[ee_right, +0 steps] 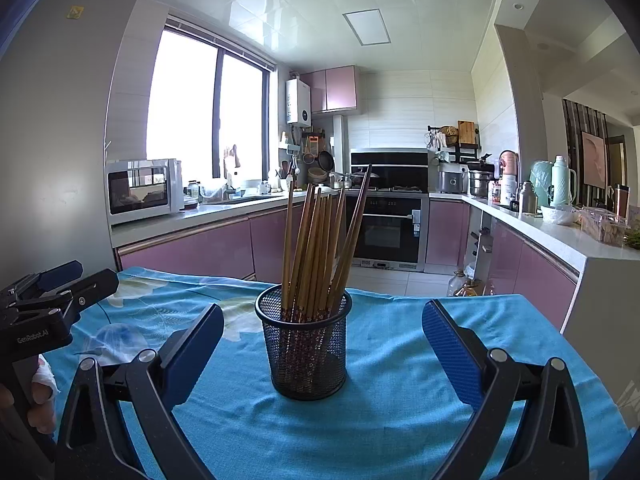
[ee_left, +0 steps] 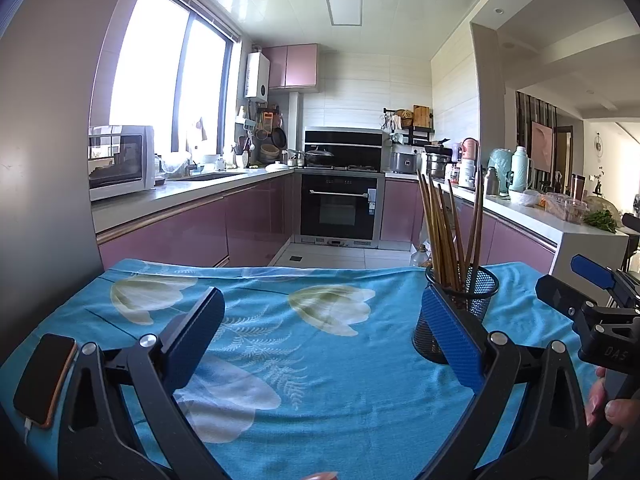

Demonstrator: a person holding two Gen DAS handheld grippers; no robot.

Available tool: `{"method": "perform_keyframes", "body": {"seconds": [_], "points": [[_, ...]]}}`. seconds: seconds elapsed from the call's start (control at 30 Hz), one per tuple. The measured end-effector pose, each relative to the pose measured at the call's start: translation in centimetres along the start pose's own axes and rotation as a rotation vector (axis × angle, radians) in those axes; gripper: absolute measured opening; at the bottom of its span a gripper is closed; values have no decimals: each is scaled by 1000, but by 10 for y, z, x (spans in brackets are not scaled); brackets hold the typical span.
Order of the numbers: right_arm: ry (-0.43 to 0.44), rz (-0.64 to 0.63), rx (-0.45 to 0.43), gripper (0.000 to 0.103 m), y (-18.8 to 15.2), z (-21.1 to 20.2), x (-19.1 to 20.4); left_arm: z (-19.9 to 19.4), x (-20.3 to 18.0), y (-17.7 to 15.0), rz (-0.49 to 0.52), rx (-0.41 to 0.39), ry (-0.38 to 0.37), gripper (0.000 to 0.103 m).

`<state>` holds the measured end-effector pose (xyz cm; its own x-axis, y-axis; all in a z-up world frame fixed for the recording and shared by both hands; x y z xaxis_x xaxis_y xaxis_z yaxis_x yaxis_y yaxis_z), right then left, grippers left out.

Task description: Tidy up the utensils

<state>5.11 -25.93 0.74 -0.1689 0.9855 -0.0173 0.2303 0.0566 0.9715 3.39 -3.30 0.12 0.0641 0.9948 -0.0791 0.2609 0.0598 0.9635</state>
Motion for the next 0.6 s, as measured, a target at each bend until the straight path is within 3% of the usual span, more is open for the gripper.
{"method": "perform_keyframes", "body": {"seconds": [0.6], "points": [[-1, 6, 3, 96, -2, -2, -2, 2, 0, -1, -1, 13, -3, 97]]}}
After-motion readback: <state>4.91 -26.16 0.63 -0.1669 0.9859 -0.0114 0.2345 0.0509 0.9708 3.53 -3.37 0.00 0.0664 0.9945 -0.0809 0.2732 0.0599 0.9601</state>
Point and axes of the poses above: each gripper's, at about its wrist camera, not at the fingertips, and z roughly the way its jaws point, x to its left, y to its top, the point moved 2 cm from there along z, roughly the way its jaws point, and after that the axes turned 3 degrees about -z, right-handed, at the moved point
